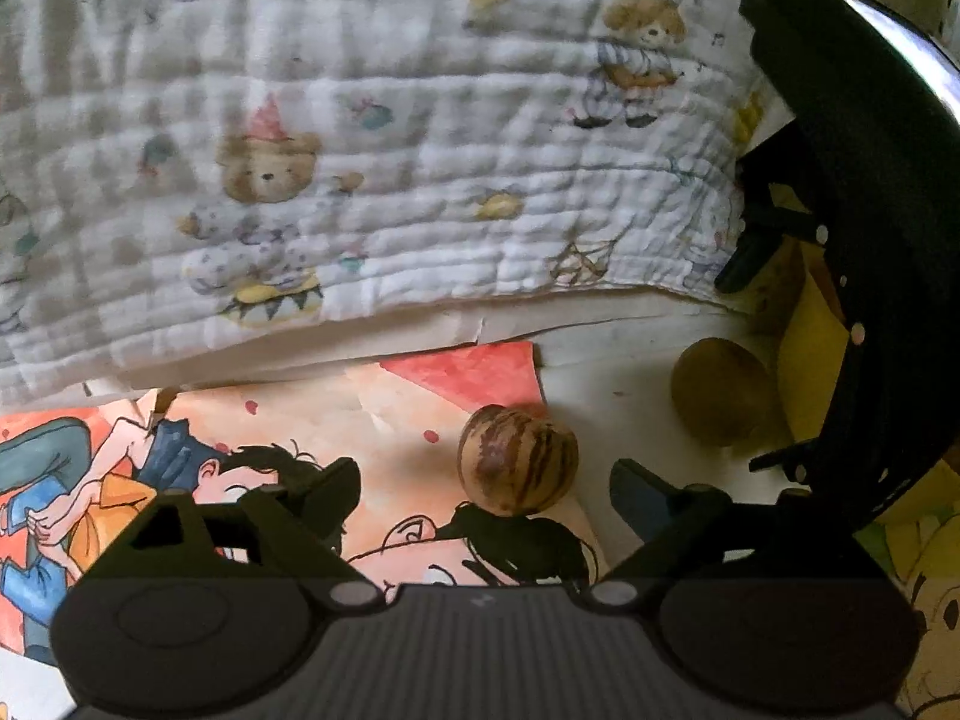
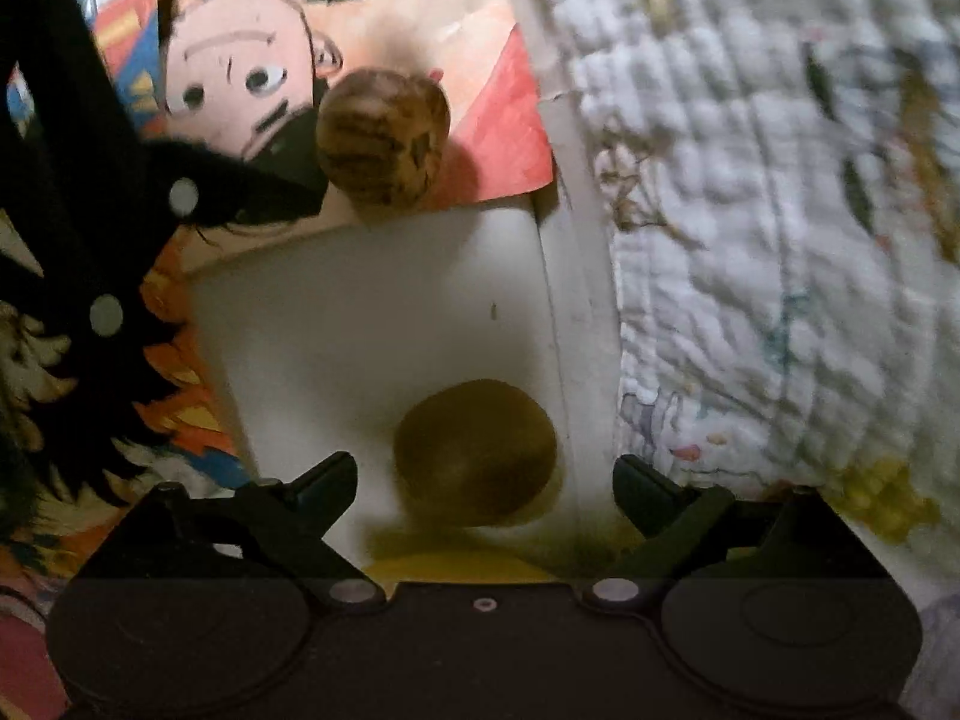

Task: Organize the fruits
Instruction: 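Grasp the striped round fruit with the left tool while the right tool grasps the brown round fruit, then lift the striped fruit with the left tool while the right tool lifts the brown fruit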

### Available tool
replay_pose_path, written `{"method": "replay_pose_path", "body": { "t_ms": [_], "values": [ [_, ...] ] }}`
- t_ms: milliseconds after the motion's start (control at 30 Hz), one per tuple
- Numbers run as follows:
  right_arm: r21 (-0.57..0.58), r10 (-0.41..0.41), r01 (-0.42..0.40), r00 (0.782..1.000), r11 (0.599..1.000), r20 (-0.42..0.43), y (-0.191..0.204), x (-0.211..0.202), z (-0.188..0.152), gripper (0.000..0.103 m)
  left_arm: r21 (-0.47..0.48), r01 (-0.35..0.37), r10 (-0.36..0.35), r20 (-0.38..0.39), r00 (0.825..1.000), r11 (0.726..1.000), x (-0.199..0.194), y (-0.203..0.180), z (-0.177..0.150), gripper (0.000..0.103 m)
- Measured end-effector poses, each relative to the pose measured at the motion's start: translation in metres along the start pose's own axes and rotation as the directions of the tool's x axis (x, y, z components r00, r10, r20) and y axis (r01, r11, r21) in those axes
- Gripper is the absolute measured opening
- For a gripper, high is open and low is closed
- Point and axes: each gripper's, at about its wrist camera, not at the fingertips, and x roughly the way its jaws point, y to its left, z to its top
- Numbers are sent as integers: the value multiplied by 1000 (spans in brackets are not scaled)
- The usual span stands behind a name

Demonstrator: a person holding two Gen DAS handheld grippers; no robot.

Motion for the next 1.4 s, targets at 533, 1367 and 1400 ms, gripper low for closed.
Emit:
{"method": "replay_pose_path", "body": {
  "t_ms": [533, 1367, 1400],
  "values": [
    [-146, -44, 32, 996, 989, -78, 42, 35, 6, 82, 13, 32, -31, -44, 999, 999, 19, 0, 7, 67],
    [-52, 114, -114, 993, 992, -18, 2, 30, 13, 63, -86, 87, -92, -57, 994, 992, 2, 13, 3, 51],
    [-42, 122, -122, 992, 992, -12, 1, 28, 13, 63, -110, 84, -91, -55, 994, 990, 0, 17, 1, 51]
  ]
}}
